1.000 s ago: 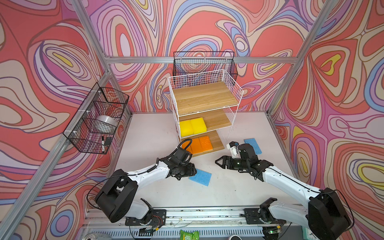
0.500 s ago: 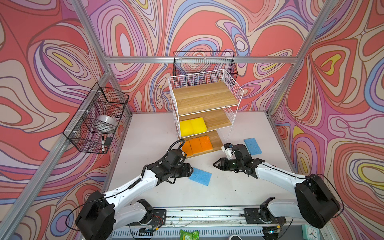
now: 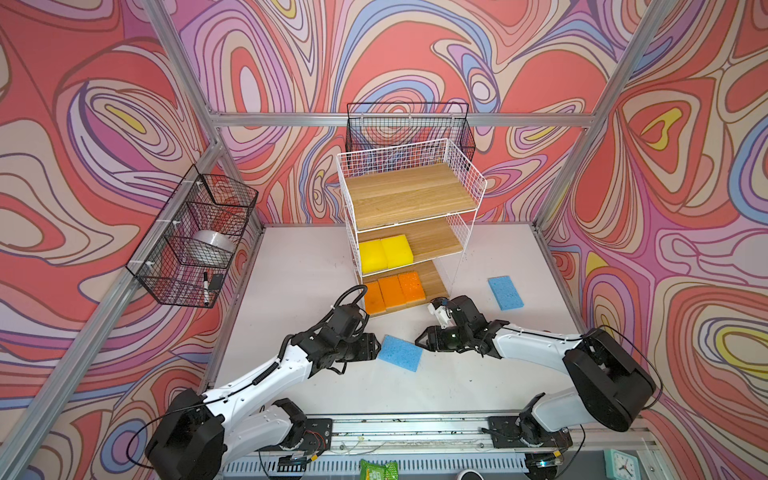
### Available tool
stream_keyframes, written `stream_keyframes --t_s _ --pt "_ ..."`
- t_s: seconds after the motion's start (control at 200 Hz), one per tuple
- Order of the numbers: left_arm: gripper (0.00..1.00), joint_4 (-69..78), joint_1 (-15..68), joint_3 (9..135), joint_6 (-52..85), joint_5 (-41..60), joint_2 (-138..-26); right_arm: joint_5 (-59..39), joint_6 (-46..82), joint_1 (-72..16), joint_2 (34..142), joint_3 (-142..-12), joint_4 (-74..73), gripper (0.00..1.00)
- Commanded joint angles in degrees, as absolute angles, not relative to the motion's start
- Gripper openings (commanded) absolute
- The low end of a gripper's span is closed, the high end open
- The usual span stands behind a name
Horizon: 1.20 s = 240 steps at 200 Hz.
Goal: Place and organize the cleaning sponges onto the shelf
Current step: 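Move the right gripper down to the blue sponge while the left gripper hovers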
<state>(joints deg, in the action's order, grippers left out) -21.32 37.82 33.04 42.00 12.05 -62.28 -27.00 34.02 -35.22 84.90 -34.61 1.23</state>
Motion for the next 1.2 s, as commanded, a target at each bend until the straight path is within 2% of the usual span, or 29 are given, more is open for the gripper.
stream_keyframes --t_s 0.0,0.37,0.511,0.736,0.921,1.096,1.197 --pt "0.66 -22.4 37.7 32.3 42.4 10.8 -60.7 -27.2 34.5 -36.3 87.0 -35.0 -0.6 0.54" --pt "0.66 -24.4 37.7 31.4 42.6 11.2 -56.3 -26.0 35.7 -38.8 88.0 -35.3 -0.4 0.5" --pt "0.66 -25.4 37.7 30.8 42.9 11.0 -54.5 -25.6 36.5 -40.9 88.2 -35.6 -0.3 0.45" --pt "0.66 -27.3 37.7 30.1 42.9 9.8 -51.1 -24.2 38.0 -45.2 88.2 -36.3 0.3 0.44" --pt "0.66 -27.7 37.7 30.1 42.9 9.4 -50.7 -22.8 38.0 -46.7 88.7 -37.5 1.3 0.44" --pt "0.66 -27.7 37.6 30.1 42.7 9.3 -51.2 -21.7 36.6 -47.3 90.7 -39.8 3.3 0.38" --pt "0.66 -27.7 37.6 30.1 42.6 9.1 -51.3 -20.7 35.7 -47.6 91.4 -40.8 4.6 0.38"
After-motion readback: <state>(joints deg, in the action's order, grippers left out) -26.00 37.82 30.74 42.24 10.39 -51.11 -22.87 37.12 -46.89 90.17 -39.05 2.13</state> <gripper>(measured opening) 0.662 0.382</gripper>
